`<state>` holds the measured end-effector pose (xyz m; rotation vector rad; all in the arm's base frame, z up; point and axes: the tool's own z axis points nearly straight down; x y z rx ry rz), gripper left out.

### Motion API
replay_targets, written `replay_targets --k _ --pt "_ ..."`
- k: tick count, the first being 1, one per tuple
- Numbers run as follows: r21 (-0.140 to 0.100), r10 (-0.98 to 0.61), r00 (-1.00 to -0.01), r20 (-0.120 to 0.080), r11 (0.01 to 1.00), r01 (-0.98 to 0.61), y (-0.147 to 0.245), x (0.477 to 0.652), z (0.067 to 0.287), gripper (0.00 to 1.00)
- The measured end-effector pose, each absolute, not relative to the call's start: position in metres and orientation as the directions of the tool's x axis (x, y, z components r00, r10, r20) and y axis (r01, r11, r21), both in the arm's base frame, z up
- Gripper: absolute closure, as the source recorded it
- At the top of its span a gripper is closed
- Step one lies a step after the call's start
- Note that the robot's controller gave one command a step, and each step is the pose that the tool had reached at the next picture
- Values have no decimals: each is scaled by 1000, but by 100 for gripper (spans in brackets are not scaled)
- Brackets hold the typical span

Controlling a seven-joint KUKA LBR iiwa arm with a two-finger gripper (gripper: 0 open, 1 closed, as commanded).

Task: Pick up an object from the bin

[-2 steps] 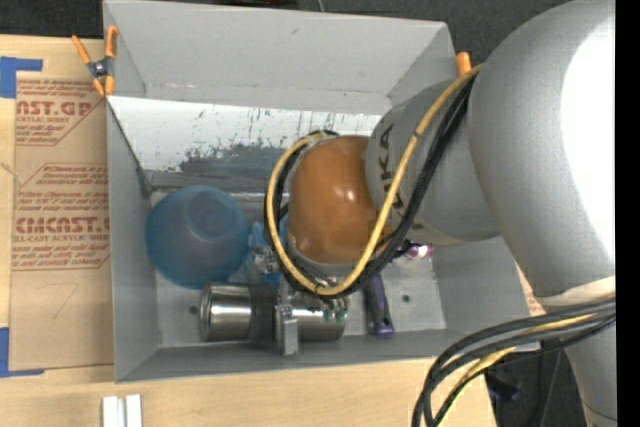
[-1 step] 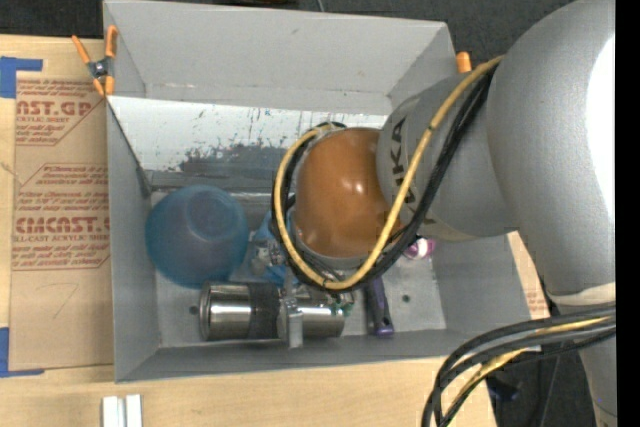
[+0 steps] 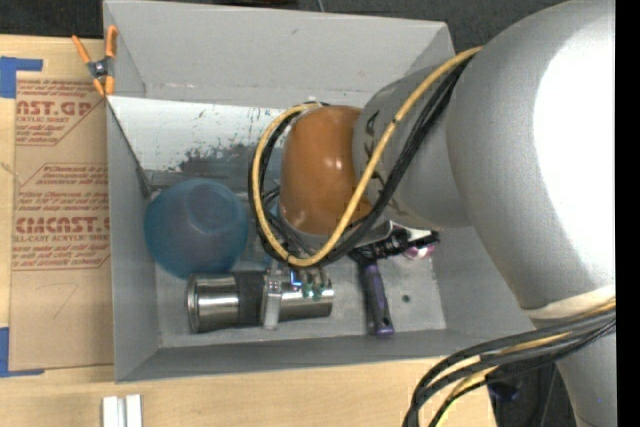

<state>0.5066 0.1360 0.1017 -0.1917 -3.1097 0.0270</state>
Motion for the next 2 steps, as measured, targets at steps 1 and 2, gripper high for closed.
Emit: replay_targets --k 1,2 --pt "-10 104 -993 50 995 104 131 495 78 0" --pt "-19 -167 -984 55 986 -168 189 520 76 100"
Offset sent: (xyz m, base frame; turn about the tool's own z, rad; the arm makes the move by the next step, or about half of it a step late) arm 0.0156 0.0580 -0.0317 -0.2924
